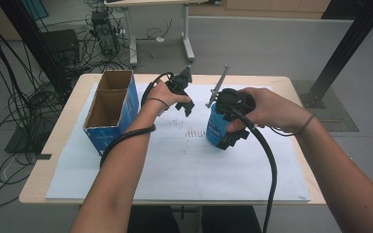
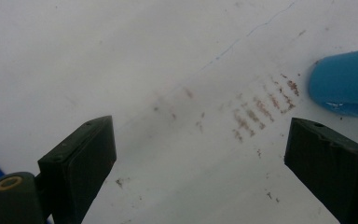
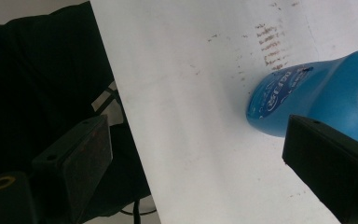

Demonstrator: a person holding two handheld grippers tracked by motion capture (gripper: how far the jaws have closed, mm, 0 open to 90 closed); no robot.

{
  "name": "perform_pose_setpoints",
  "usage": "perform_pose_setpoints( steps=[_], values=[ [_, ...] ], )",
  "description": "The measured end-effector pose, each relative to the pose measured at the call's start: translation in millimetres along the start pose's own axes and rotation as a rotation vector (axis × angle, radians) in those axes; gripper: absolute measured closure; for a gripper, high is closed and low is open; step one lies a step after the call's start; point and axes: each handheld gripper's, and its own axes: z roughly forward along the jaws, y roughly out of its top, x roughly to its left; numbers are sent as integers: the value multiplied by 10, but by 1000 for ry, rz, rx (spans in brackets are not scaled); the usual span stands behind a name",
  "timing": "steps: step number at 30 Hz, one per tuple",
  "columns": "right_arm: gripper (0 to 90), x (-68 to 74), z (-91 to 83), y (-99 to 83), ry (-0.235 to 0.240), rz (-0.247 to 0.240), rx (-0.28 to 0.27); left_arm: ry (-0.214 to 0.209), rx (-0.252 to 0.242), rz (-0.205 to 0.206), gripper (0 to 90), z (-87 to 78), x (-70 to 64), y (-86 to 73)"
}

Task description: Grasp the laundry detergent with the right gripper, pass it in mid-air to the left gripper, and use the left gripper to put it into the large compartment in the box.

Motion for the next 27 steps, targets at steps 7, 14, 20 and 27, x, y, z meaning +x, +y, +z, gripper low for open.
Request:
perform_pose_setpoints(
  steps=[7,14,20,27],
  values=[
    [80,-6,-9,1,-1,3,-2,1,0,-15,93,4,16,-27],
    [80,-11,-9,-38,0,12,-8,3,0,-11,93,8,13,-34],
    [77,-24,-5,-143,3,31,-20,1,-1,-22,93,0,-5,-65],
    [72,-67,25,-244,-11,51,-32,5,-10,-35,93,-38,8,-120]
  ],
)
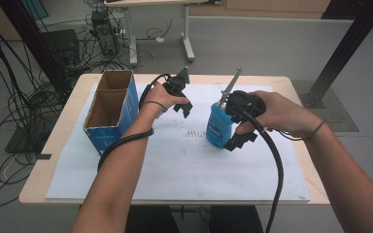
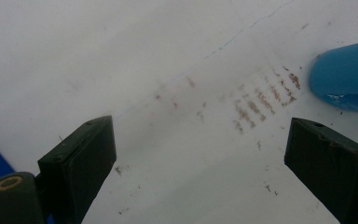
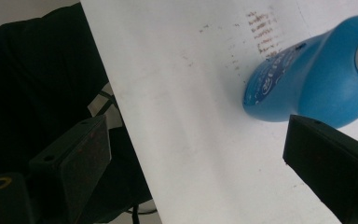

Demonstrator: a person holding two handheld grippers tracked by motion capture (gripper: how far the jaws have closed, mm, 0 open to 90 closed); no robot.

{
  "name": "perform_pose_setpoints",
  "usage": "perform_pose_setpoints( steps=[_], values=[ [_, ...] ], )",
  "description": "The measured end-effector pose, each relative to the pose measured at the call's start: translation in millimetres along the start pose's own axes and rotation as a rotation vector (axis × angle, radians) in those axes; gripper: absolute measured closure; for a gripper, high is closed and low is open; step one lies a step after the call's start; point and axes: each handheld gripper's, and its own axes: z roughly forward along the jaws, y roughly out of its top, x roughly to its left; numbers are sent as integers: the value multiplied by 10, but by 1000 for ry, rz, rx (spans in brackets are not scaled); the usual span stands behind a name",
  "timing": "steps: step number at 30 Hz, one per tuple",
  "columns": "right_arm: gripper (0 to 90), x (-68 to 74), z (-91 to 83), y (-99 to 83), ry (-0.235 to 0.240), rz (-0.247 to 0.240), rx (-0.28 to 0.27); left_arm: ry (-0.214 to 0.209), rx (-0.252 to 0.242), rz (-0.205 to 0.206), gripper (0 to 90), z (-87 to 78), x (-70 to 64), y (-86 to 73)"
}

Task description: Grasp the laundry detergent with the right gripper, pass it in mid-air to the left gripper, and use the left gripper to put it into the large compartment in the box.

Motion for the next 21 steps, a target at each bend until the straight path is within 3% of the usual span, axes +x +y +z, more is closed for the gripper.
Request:
perform_pose_setpoints(
  steps=[7,21],
  values=[
    [69,-36,1,-100,-1,33,-14,-1,9,-26,93,27,40,-93],
    [69,-141,61,-276,-1,92,-38,4,4,-34,94,-19,-12,-245]
  ],
)
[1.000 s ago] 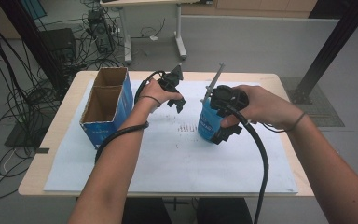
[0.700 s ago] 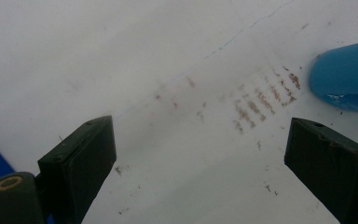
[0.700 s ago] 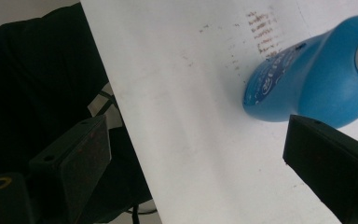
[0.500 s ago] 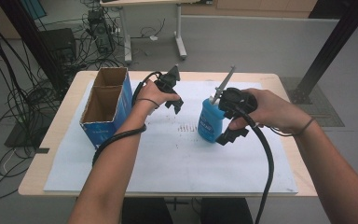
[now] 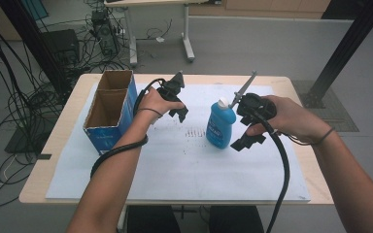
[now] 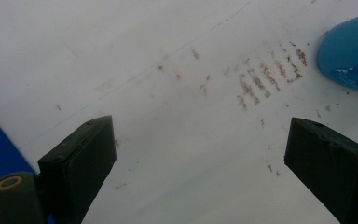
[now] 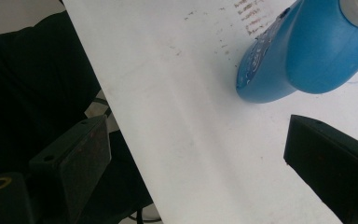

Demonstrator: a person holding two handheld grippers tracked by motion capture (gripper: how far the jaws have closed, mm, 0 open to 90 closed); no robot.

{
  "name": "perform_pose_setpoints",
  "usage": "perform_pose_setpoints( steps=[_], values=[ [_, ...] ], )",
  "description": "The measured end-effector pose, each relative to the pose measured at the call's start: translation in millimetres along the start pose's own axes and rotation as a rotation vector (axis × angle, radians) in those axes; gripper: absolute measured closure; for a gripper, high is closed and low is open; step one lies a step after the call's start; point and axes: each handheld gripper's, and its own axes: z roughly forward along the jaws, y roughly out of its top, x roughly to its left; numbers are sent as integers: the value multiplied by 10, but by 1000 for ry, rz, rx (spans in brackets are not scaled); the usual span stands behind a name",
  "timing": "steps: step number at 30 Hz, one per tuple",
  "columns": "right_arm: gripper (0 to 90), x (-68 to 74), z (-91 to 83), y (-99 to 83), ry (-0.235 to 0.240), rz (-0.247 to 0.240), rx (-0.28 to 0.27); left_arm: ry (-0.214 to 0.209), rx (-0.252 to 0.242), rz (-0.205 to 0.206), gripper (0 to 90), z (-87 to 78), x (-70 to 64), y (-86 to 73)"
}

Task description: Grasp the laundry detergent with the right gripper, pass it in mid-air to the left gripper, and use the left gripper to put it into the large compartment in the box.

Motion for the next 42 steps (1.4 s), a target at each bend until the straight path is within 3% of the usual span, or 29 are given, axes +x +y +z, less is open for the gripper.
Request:
perform_pose_setpoints(
  steps=[15,42],
  values=[
    [61,-72,29,-143,-13,35,-7,-3,-7,11,94,-32,-47,-230],
    [61,-178,143,-384,-25,109,-37,-36,-69,24,94,-143,-207,-655]
  ],
)
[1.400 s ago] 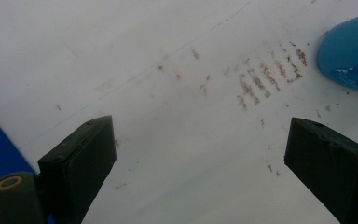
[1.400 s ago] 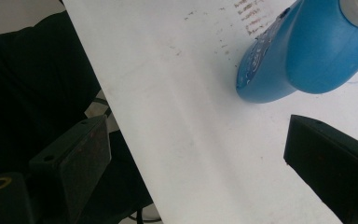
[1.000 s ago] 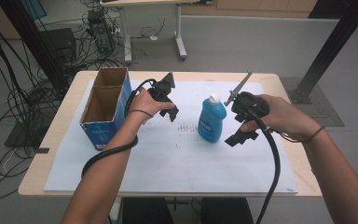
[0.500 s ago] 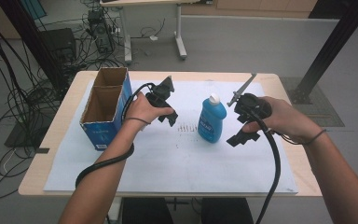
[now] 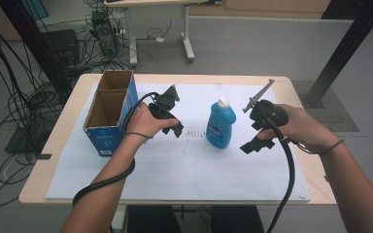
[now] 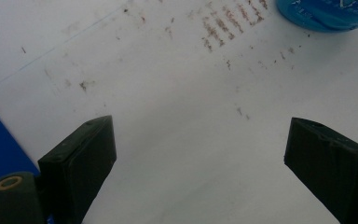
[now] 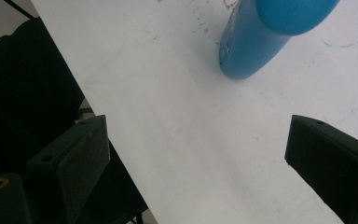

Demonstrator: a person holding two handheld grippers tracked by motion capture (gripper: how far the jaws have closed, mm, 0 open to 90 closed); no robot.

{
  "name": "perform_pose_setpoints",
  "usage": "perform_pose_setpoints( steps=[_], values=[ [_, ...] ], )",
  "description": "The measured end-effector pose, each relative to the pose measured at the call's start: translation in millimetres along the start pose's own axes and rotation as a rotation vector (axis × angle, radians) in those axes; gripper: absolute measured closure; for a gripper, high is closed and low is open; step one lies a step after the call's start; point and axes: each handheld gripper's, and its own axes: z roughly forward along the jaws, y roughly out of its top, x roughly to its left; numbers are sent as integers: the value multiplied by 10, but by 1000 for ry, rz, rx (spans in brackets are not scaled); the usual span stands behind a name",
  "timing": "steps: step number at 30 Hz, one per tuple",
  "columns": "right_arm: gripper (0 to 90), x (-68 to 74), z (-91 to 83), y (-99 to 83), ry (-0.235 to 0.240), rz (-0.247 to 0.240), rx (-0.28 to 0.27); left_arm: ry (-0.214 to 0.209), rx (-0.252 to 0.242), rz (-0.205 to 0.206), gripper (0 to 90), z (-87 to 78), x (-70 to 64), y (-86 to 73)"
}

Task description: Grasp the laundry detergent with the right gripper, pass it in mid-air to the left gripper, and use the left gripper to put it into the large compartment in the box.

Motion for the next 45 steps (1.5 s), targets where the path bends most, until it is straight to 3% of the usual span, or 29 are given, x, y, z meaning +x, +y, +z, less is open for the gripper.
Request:
perform_pose_setpoints(
  steps=[6,12,20,45],
  values=[
    [55,-57,59,-68,-2,16,-11,-23,-31,-16,94,-29,19,-119],
    [55,-94,102,-116,-6,30,-20,-29,-30,-8,92,-30,-7,-214],
    [56,-136,190,-186,-19,55,-33,-51,-52,-31,92,2,-20,-374],
    [53,-207,450,-343,-47,127,-89,-73,-78,-37,93,61,-107,-555]
  ],
)
